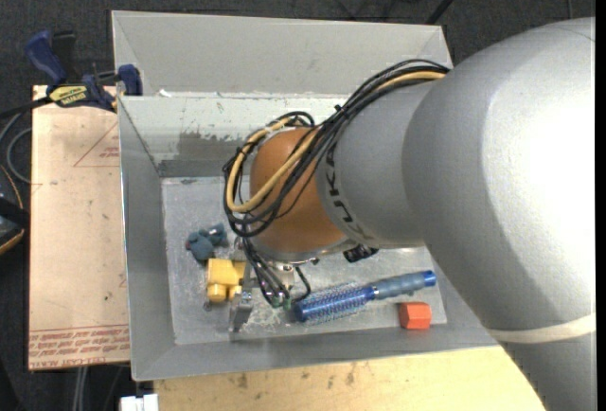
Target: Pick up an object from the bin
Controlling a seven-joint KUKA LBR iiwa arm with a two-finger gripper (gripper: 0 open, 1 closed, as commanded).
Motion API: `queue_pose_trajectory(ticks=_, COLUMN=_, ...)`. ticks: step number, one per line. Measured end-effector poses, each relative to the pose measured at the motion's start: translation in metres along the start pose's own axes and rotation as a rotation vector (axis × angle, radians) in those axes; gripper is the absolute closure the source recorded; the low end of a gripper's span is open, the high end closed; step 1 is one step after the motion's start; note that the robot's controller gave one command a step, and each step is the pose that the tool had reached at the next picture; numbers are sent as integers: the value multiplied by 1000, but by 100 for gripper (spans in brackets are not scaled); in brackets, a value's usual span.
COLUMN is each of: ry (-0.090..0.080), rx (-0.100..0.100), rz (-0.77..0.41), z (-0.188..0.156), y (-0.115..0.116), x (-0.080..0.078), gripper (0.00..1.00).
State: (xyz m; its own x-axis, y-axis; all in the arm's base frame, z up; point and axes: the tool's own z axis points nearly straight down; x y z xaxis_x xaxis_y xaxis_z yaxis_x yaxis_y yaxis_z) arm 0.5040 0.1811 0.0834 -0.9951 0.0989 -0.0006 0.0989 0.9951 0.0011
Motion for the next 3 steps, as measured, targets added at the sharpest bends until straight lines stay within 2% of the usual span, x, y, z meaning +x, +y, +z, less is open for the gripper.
queue_pose_trajectory(ticks=1, ry=-1, rx=0, rz=-2, z=2, y=4, x=5, gripper=0)
queue_pose_trajectory(ticks=2, ry=-5, rx=-2, rz=-1, z=1, y=4, x=4, gripper=100)
queue_pose_trajectory(ticks=3, ry=-7, rx=-3, rz=-2, z=-119, y=2, x=13, gripper=100)
